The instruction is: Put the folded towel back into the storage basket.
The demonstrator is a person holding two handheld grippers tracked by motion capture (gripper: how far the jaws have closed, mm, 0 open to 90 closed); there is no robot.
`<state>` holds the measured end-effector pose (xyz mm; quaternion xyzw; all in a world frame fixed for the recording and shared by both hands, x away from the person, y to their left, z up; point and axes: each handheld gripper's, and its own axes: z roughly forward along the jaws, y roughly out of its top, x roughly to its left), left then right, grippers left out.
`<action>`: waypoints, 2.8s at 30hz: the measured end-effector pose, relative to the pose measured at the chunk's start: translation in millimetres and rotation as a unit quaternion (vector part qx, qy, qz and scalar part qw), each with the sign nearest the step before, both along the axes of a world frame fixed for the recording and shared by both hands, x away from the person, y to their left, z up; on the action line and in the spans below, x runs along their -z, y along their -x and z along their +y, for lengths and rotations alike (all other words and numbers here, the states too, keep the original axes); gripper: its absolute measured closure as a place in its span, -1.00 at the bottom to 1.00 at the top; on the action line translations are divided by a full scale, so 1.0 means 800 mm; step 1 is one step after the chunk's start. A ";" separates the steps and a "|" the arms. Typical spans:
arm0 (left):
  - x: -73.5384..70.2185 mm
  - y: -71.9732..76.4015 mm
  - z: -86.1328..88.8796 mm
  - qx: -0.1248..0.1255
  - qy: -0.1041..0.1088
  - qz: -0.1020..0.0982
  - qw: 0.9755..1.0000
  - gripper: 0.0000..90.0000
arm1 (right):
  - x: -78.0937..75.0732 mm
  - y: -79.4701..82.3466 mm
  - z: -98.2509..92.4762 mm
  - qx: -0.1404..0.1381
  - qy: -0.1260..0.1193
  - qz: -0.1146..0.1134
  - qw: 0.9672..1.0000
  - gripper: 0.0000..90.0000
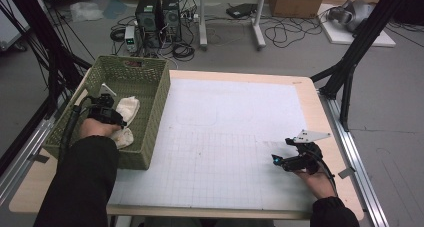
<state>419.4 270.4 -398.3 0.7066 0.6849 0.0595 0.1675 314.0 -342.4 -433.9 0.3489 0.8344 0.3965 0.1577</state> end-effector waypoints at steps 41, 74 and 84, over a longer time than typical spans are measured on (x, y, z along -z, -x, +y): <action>-0.019 0.031 0.007 0.050 -0.015 0.002 0.999 0.43 | 0.001 -0.002 0.009 -0.010 0.007 0.001 1.000 -0.72; -0.023 0.029 0.000 0.039 0.062 0.003 0.997 0.95 | 0.000 -0.003 0.011 -0.014 0.005 -0.002 1.000 -0.72; 0.007 0.022 -0.015 0.035 0.086 0.040 0.995 0.51 | 0.000 -0.004 0.012 -0.015 0.002 -0.001 1.000 -0.72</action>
